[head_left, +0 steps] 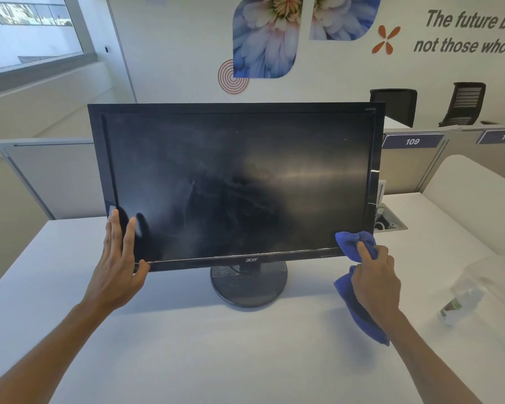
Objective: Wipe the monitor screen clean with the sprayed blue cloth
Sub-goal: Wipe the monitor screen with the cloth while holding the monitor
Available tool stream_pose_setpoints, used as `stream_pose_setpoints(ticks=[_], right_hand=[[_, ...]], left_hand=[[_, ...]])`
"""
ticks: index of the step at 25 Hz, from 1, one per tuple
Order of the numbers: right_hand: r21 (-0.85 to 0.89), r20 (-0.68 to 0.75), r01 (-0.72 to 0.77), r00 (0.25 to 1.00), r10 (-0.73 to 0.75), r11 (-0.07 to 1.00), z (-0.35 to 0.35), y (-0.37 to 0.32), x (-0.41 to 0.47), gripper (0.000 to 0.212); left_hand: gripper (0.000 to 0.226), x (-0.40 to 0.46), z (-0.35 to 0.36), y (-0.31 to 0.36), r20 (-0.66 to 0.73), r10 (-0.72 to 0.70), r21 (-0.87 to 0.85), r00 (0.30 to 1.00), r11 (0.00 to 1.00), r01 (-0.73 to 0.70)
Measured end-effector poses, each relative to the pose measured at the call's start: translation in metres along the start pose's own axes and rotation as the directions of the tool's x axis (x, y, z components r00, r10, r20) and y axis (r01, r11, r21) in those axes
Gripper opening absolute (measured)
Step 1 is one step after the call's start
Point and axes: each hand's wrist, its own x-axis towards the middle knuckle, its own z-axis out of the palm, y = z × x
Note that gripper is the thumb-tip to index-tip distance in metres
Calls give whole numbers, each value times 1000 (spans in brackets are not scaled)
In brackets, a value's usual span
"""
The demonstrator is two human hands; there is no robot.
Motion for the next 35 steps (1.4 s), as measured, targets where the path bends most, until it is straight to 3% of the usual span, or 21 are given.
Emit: stream_pose_setpoints(ticks=[12, 20, 27, 35], right_hand=[[49, 87, 73, 993, -77, 996, 7, -65, -25, 49], [108, 92, 136, 985, -146, 985, 15, -105, -44, 44], [115, 104, 183, 975, -195, 976, 22, -144, -62, 41], [126, 118, 242, 959, -257, 962, 26, -181, -78, 42]], left_hand=[[91, -4, -3, -2, 29, 31, -28, 999, 999, -30], [100, -5, -8, -2, 24, 71, -154, 997, 986, -67], [95, -5, -8, -9, 49, 76, -158, 996, 985, -67], [105, -6, -9, -16, 58, 99, -171, 993, 981, -88]])
